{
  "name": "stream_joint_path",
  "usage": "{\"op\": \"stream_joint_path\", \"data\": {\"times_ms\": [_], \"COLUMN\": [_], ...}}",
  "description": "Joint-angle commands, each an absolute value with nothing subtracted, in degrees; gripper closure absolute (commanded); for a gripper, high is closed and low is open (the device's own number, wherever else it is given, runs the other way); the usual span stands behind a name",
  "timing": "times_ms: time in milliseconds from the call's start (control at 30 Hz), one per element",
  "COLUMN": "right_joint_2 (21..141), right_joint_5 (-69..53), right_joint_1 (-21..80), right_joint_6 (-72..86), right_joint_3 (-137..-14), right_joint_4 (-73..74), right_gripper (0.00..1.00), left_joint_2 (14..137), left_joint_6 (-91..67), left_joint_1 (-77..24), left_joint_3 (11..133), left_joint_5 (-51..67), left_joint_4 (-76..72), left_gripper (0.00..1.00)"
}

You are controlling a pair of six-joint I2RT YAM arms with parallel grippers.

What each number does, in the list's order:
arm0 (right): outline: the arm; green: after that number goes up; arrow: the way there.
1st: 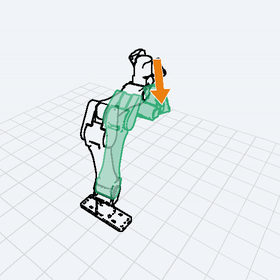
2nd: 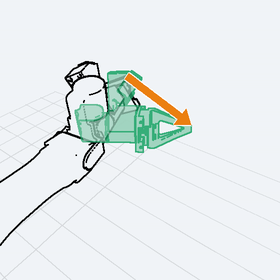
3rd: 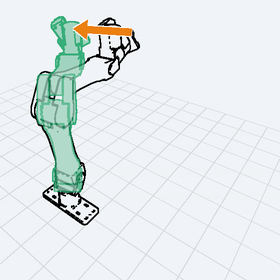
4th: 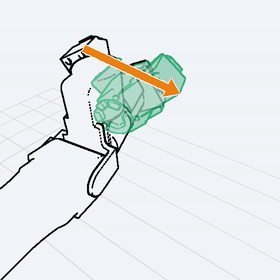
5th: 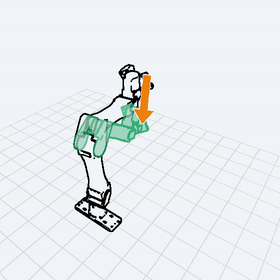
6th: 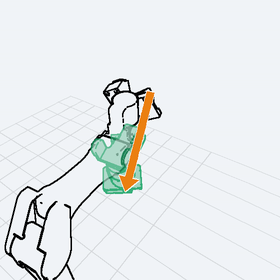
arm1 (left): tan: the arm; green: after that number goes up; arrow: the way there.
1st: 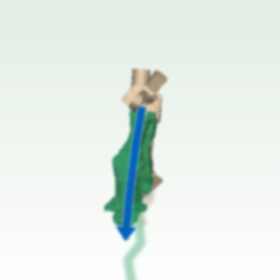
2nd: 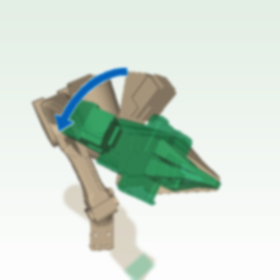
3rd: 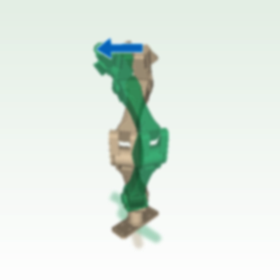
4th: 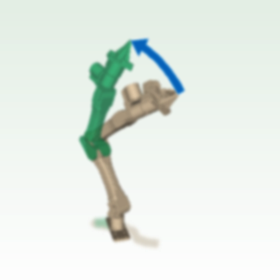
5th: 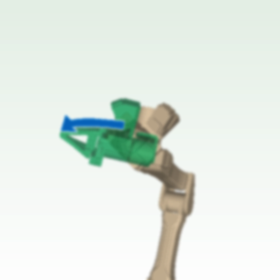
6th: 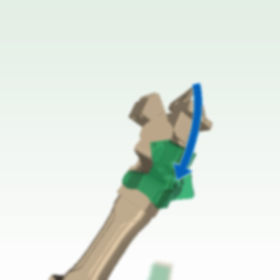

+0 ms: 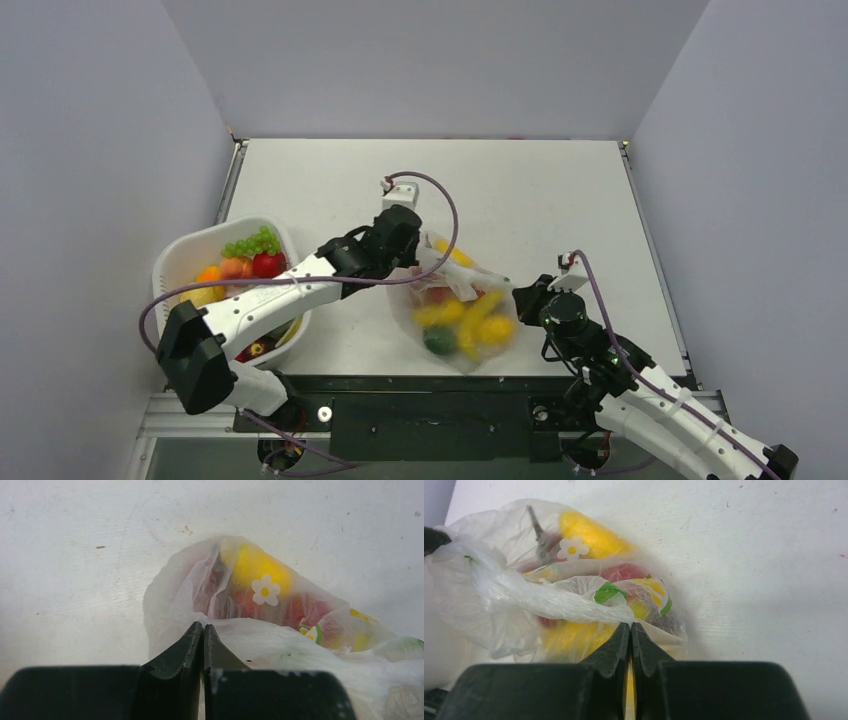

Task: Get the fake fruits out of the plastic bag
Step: Untie the plastic bag at the center of the board.

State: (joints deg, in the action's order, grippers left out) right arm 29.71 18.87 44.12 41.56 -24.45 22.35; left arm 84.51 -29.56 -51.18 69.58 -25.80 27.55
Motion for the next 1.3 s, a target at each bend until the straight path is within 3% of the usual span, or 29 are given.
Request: {"op": "stream_joint_path", "data": {"times_ms": [0,133,200,333,433,533,633,733,833,933,1000,1267], "right_joint_2": [26.95,28.11,30.51,35.5,39.17,43.54,48.46,50.39,53.84,56.37,57.09,61.16], "right_joint_5": [24.35,22.84,20.86,13.1,5.99,-2.76,-7.5,-4.87,7.03,22.85,29.29,21.71], "right_joint_1": [42.93,42.05,41.65,41.42,41.5,41.8,44.39,49.29,56.2,59.73,60.3,62.36], "right_joint_6": [44.49,38.88,34.4,30.5,27.63,22.16,16.09,13.68,14.23,18.24,17.36,13.86], "right_joint_3": [-26.05,-28.95,-32.29,-39.28,-44.06,-48.06,-52.37,-53.6,-54.32,-54.32,-53.03,-52.04], "right_joint_4": [24.83,27.08,28.97,31.17,31.18,31.49,33.01,32.46,32.24,32.32,30.66,26.32], "right_gripper": [1.0,1.0,0.94,0.75,0.53,0.43,0.43,0.42,0.44,0.56,0.56,0.55], "left_joint_2": [73.52,66.23,64.56,63.22,62.47,62.17,62.42,62.9,63.17,63.81,64.32,67.11], "left_joint_6": [-36.81,-40.98,-42.32,-43.88,-44.81,-45.28,-45.82,-46.29,-46.49,-46.97,-48.21,-48.58], "left_joint_1": [-47.36,-44.76,-44.49,-44.5,-44.47,-44.39,-44.45,-44.39,-44.37,-44.35,-44.35,-44.02], "left_joint_3": [61.59,52.0,50.26,48.95,48.31,49.0,50.57,51.36,52.24,52.64,51.93,52.55], "left_joint_5": [-24.75,-14.17,-10.55,-6.49,-5.34,-5.0,-4.25,-3.55,-4.01,-4.68,-4.03,-0.37], "left_joint_4": [18.67,8.11,6.06,5.04,4.35,5.79,7.12,7.77,8.88,9.84,8.73,8.95], "left_gripper": [1.0,1.0,1.0,1.0,1.0,1.0,1.0,1.0,1.0,1.0,1.0,1.0]}}
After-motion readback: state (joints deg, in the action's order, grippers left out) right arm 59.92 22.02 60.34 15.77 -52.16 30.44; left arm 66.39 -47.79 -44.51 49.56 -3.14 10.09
